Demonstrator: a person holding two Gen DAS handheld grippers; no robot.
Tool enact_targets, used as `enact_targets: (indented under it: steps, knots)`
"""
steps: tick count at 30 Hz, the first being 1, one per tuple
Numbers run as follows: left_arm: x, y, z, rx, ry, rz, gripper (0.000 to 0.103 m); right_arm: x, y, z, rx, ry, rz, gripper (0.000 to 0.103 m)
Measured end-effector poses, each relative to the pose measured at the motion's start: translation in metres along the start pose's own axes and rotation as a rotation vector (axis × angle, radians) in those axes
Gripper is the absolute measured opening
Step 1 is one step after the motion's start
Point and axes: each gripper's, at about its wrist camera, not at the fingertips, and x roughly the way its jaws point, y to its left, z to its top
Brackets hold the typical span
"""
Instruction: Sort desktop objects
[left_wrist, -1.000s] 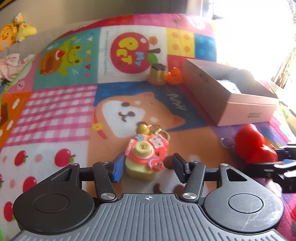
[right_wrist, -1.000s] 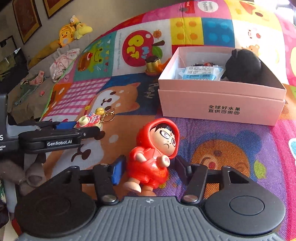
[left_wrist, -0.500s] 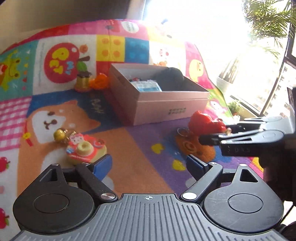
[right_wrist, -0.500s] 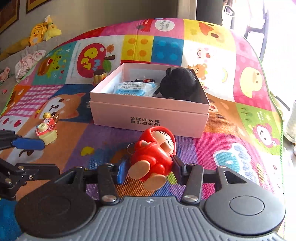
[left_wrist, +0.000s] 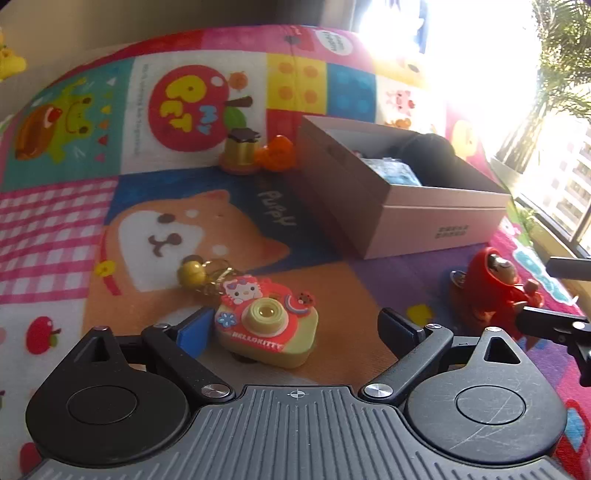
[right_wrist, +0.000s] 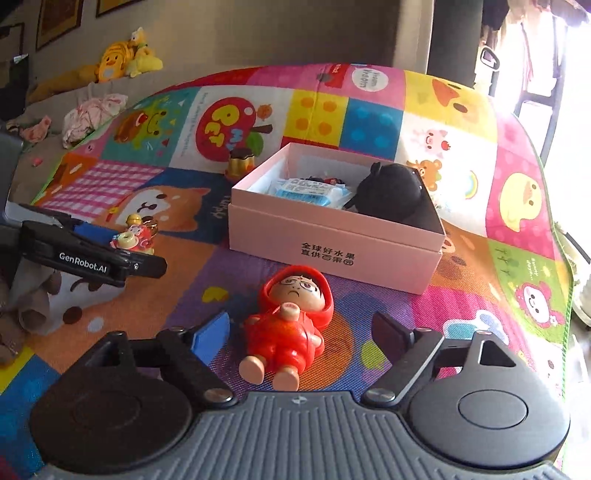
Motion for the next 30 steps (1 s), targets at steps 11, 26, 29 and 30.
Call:
enact_targets:
  steps: [11,26,29,30]
  knots:
    - [-0.006,-0.02,-0.014,0.052,-0.005,0.034,0.1,0.012,-0.022,-0.003,0.186,0.059,0.076,0.094]
    - [-0.005,-0.019,-0.014,0.039,0.0,0.068,0.103,0.039,-0.015,-0.002,0.216,0.102,0.108,0.051]
    - [-0.004,-0.02,-0.014,0.043,0.003,0.07,0.103,0.033,-0.026,-0.009,0.21,0.074,0.016,0.051]
    - [-0.004,-0.02,-0.014,0.046,0.006,0.072,0.103,0.032,-0.03,-0.012,0.208,0.063,-0.02,0.051]
